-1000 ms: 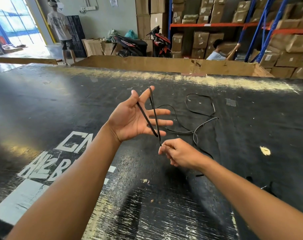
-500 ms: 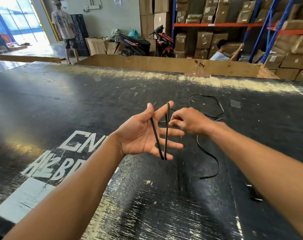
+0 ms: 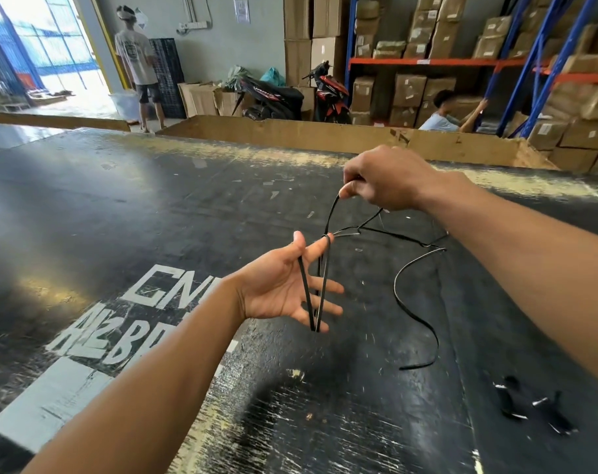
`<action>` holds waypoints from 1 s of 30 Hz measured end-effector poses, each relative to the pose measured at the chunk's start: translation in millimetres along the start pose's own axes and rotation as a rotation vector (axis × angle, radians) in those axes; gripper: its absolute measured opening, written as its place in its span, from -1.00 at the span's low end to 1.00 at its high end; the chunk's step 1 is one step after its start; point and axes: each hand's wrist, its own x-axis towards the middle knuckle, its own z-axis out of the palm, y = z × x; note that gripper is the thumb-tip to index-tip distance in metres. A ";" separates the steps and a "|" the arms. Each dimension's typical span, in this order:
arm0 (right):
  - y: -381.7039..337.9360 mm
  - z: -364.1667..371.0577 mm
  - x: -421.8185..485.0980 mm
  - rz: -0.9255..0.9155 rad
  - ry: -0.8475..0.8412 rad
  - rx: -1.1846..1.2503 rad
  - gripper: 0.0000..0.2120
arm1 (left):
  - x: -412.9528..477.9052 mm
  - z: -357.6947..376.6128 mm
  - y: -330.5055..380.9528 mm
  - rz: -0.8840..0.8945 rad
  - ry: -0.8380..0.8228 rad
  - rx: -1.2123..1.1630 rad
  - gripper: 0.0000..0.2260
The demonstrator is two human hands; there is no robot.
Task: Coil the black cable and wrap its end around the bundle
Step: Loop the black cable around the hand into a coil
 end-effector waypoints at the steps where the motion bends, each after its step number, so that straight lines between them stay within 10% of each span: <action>1: -3.4 -2.0 -2.6 0.013 0.019 0.035 -0.86 | 2.2 -1.6 3.2 0.007 0.025 -0.002 -0.49; 15: -76.5 75.4 -105.4 0.360 0.041 0.991 -0.74 | 19.8 -7.1 70.0 0.259 0.120 -0.100 -0.49; 30: -33.6 114.0 -76.3 0.248 -0.160 0.818 -0.78 | -6.3 17.6 61.8 0.148 -0.178 -0.010 -0.51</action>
